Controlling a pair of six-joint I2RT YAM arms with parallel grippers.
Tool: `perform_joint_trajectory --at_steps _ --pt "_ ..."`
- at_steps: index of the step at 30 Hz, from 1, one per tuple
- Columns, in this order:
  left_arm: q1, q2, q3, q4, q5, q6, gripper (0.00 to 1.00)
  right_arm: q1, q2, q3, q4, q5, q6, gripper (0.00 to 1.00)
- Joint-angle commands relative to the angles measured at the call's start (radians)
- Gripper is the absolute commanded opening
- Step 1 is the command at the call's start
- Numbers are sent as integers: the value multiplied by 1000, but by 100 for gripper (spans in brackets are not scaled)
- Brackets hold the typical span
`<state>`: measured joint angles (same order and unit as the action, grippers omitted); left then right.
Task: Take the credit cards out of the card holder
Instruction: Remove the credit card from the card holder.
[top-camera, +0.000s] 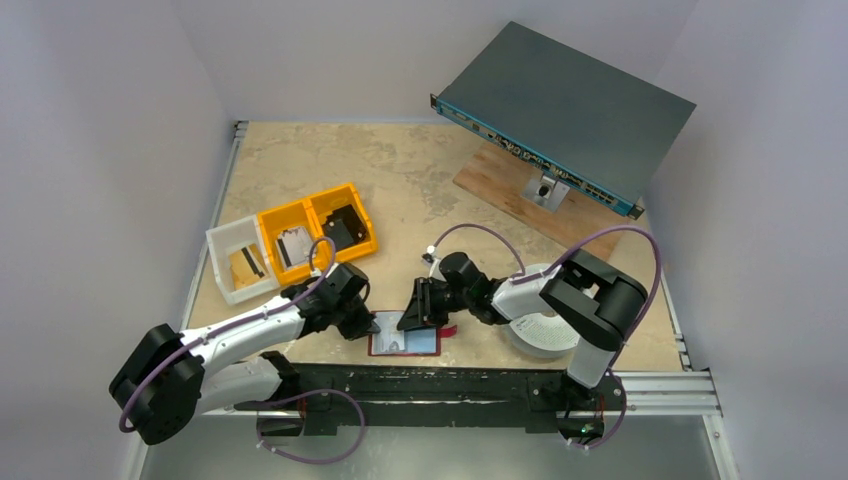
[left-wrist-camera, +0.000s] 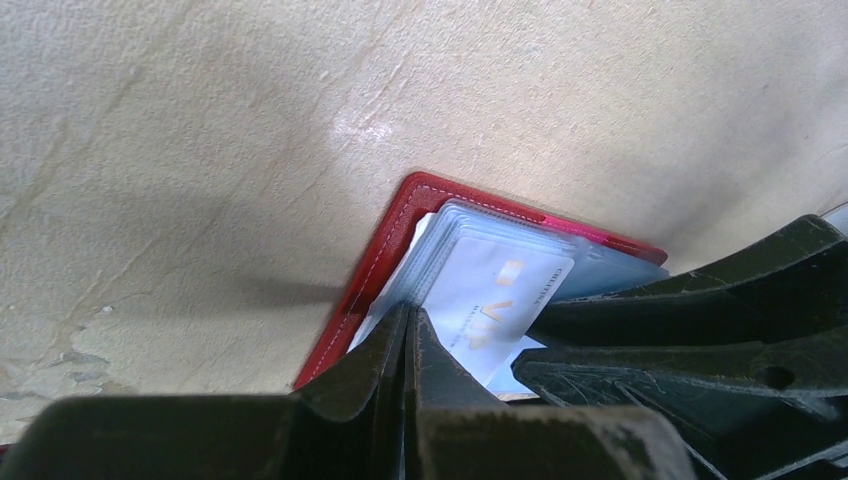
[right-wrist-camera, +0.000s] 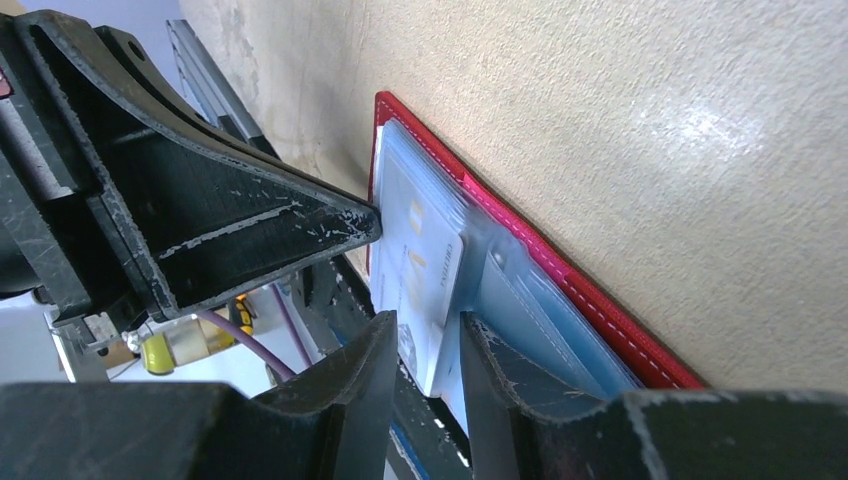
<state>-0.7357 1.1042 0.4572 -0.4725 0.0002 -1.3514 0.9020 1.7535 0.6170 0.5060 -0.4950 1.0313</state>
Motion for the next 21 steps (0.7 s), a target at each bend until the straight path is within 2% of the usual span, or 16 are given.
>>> perform_joint_trajectory --at_steps 1,10,21 --pt "-5 11 -38 -78 -54 -1 0 -6 -50 0 -43 14 -16 30" --pt "-5 12 -38 -69 -51 0 0 -6 -31 -15 -44 27 -2 25" --pt "-5 11 -38 -69 -48 -1 0 -6 -3 -25 -8 36 16 15"
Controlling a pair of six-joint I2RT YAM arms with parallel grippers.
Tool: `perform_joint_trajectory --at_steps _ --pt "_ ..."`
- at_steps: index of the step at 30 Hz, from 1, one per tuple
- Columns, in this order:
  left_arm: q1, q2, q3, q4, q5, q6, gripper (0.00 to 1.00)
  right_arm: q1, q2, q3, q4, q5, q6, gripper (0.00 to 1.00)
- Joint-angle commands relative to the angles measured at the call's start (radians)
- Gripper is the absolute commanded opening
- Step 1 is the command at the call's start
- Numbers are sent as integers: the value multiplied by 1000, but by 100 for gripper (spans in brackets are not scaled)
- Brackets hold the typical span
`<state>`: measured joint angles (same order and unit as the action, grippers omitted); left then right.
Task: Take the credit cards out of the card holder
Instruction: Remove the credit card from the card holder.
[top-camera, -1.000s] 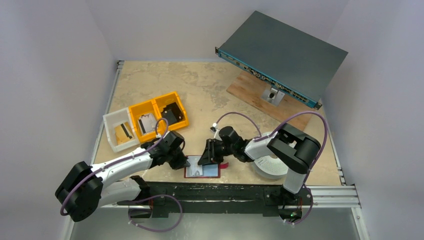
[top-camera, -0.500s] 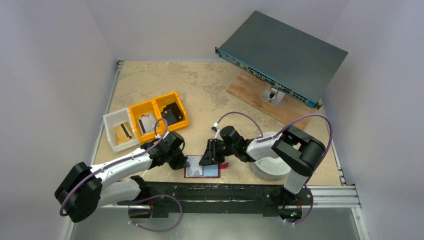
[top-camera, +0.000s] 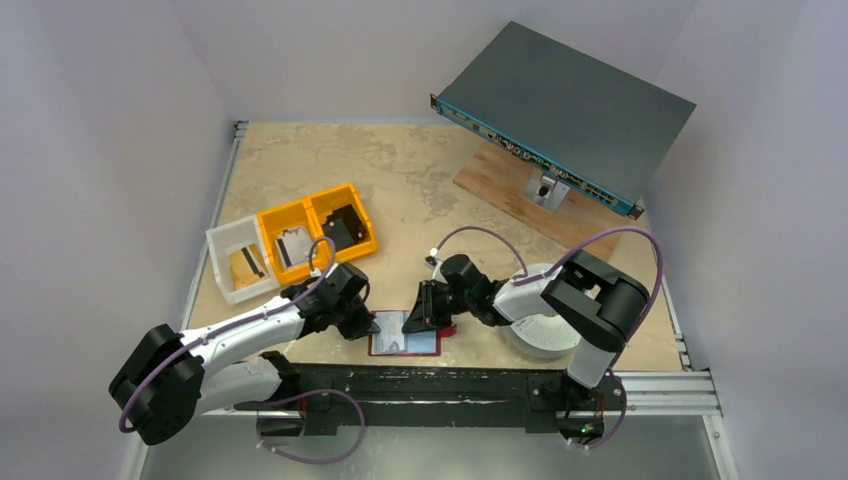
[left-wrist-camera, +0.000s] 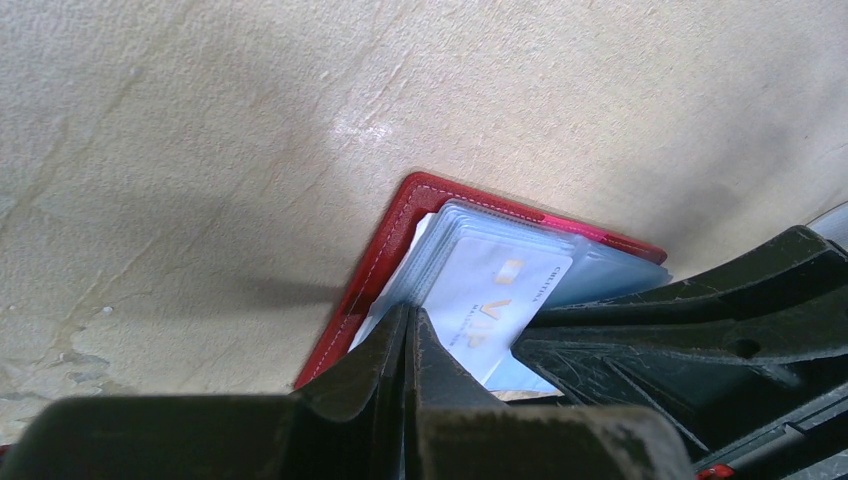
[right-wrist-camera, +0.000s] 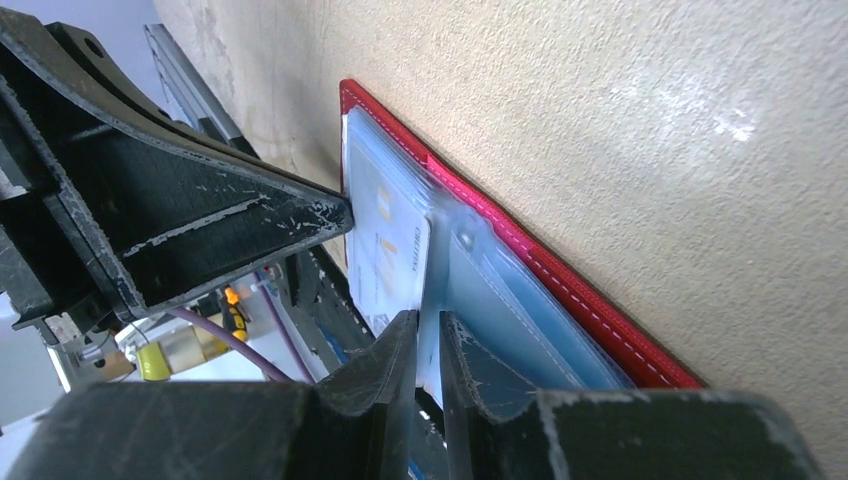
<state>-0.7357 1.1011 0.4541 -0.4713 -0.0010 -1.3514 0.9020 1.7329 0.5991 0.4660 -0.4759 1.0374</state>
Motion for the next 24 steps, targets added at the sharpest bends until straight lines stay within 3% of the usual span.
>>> perform_joint_trajectory --at_steps 1,24 --pt "-5 15 -35 -70 -47 -1 0 -6 21 -7 34 15 10 14" --pt "-5 29 -29 -61 -30 -4 0 19 64 54 59 -8 14 9"
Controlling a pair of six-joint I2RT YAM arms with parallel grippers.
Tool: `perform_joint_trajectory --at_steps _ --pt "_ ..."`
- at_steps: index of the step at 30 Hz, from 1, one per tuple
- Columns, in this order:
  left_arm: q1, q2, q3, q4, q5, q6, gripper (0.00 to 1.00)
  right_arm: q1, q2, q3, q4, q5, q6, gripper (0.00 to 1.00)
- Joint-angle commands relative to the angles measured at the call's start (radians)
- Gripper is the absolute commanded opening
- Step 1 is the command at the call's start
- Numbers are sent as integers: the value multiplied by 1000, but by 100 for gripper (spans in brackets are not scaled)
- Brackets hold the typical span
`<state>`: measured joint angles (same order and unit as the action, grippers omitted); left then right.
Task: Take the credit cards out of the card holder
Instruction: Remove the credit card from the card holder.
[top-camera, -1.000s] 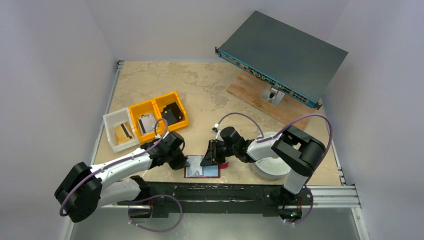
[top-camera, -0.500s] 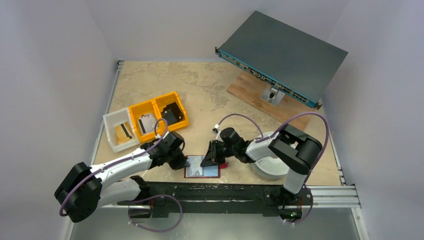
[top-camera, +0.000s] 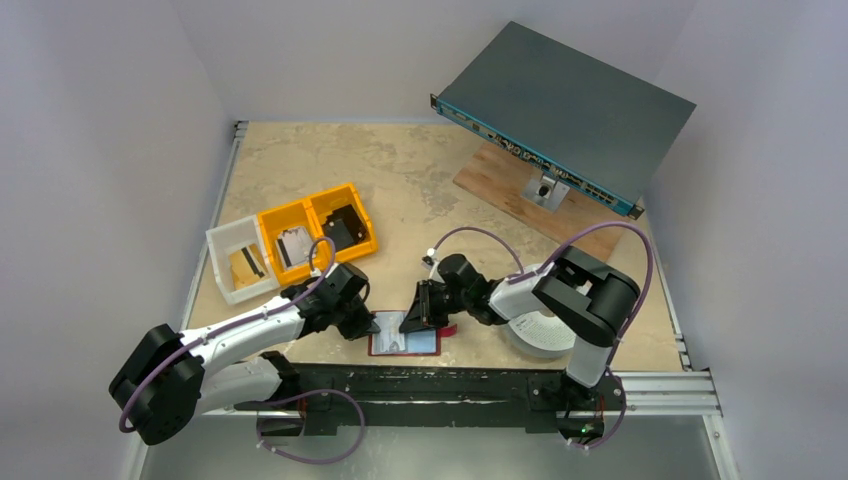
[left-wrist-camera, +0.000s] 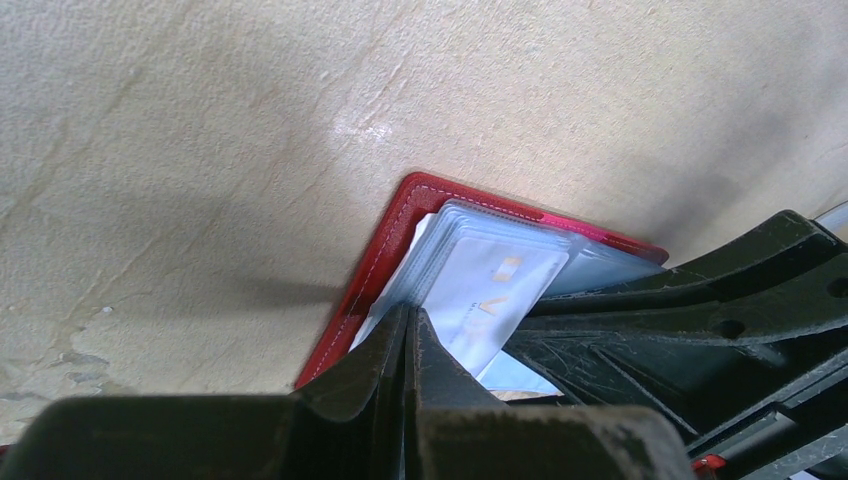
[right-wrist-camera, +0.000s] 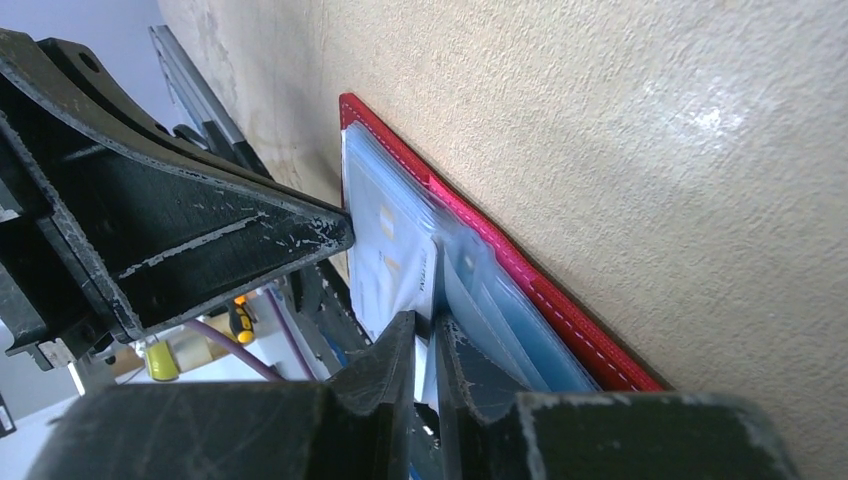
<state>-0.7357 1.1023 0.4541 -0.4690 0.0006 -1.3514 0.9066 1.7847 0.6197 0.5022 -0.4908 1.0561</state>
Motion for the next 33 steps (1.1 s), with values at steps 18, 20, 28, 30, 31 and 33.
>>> perform_joint_trajectory --at_steps 18,20,28,30,31,33 --pt "4 -73 -41 -248 -146 -82 0 -17 -73 30 -229 143 -118 0" --pt "4 -79 -38 -234 -139 -67 0 -18 -80 32 -246 156 -126 0" --pt "2 -125 17 -81 -54 109 0 -6 -60 66 -260 158 -162 0" --pt "1 -126 36 -63 -41 146 4 8 -43 88 -267 152 -170 0" --pt "0 -125 43 -59 -35 156 6 17 -35 100 -271 151 -172 0" --pt "-2 -120 55 -58 -32 168 8 30 -19 120 -278 151 -175 0"
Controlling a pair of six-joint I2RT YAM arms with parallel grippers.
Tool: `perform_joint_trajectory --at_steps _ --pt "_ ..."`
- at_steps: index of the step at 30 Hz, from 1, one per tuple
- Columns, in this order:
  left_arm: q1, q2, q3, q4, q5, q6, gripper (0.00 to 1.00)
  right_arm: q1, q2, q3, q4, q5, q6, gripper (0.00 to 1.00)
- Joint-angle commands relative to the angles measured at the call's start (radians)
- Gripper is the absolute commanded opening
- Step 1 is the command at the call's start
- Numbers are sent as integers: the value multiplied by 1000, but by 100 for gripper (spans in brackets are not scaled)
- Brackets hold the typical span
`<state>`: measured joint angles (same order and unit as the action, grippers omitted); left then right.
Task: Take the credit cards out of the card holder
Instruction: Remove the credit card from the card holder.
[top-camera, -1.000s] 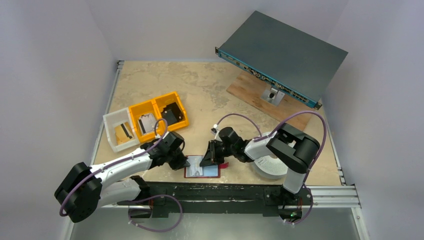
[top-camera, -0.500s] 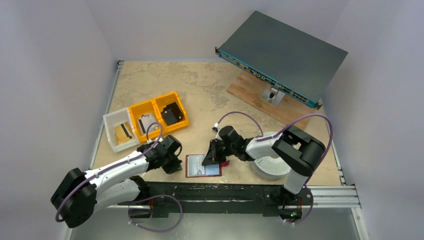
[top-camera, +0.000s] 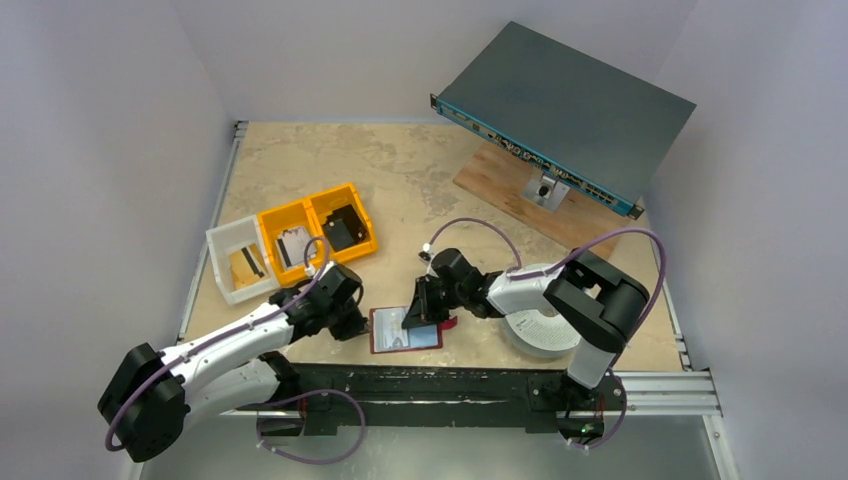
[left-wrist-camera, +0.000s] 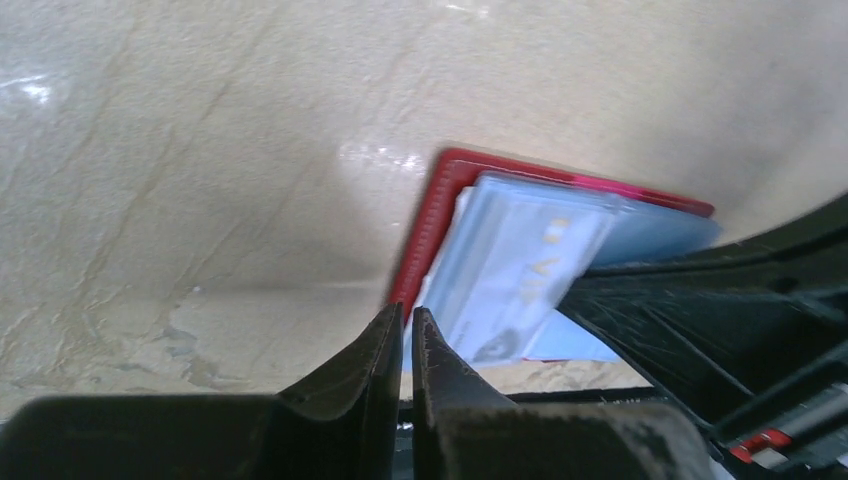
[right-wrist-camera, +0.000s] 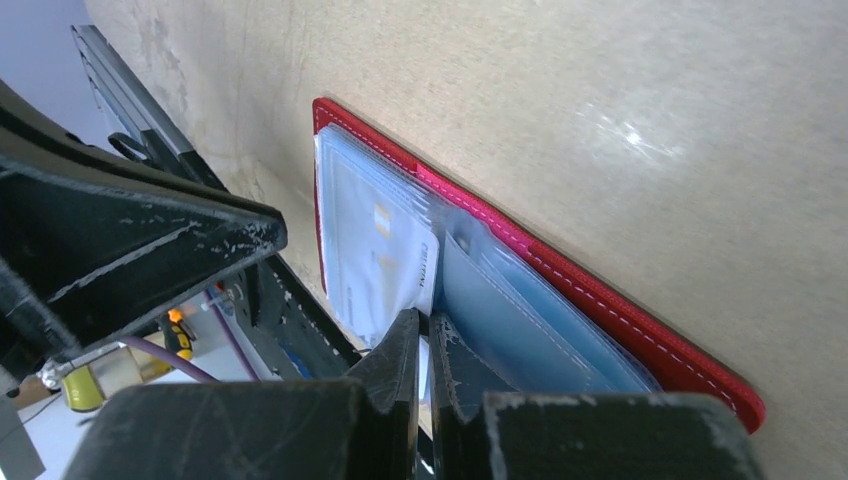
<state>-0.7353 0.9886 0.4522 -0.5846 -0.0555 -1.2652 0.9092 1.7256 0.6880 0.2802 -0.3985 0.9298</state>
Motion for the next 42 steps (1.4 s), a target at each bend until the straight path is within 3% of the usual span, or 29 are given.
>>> perform_joint_trajectory --at_steps 1,6,9,10,24,32,42 --pt "-3 -2 59 64 29 89 10 30 45 62 -58 58 -50 0" --pt "-4 13 24 171 81 104 10 42 75 116 -87 49 -72 0" --pt "-3 39 18 173 80 100 3 41 81 130 -103 52 -82 0" --pt "-3 48 17 167 74 97 0 42 82 131 -106 52 -83 0" --pt "-4 174 2 36 -39 -15 0 39 74 120 -145 84 -90 0" --pt "-3 107 -7 -65 -108 -81 0 26 68 97 -139 87 -89 0" --pt "-5 132 -13 -63 -102 -79 0 18 58 94 -152 98 -87 0"
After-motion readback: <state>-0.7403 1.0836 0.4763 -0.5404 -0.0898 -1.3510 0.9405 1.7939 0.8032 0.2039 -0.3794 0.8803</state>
